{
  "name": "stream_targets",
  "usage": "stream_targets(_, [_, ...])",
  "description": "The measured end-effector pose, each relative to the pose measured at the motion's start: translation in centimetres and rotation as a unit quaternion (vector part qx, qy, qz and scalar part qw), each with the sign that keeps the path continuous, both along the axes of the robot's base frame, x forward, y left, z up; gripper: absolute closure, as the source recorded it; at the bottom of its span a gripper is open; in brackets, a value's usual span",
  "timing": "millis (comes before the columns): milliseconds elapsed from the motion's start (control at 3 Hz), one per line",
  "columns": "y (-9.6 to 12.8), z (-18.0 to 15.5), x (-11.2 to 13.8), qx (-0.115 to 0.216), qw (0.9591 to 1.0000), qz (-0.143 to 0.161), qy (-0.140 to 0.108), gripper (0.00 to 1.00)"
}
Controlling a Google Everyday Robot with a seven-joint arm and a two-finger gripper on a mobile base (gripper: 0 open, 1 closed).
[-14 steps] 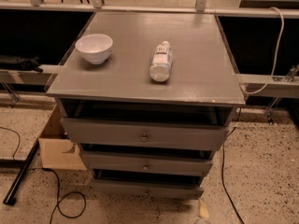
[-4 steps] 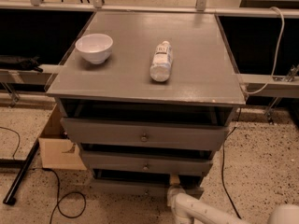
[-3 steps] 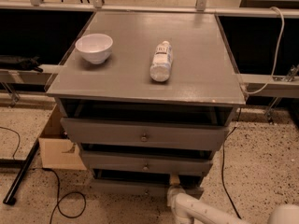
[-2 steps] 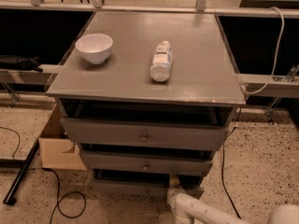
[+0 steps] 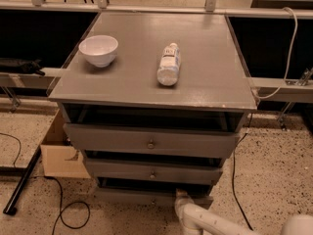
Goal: Open bottom drawer
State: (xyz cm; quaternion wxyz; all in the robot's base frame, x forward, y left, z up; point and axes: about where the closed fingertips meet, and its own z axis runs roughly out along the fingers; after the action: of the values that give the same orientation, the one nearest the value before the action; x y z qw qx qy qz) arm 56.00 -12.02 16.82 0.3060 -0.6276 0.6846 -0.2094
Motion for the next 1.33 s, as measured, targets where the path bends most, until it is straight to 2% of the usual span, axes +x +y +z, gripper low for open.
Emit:
stream_targets(333, [0.0,0.0,0.0,0.000,1.0000,0.000,0.000,0.72])
stream_targets(1000, [-0.3,0.4,-1.4,-0.006,1.0000,0.004,-0.002,0.81])
stream_targets(1333, [-0.7,-0.1,-5.1,0.006,0.9999,0.010,0.004,0.90])
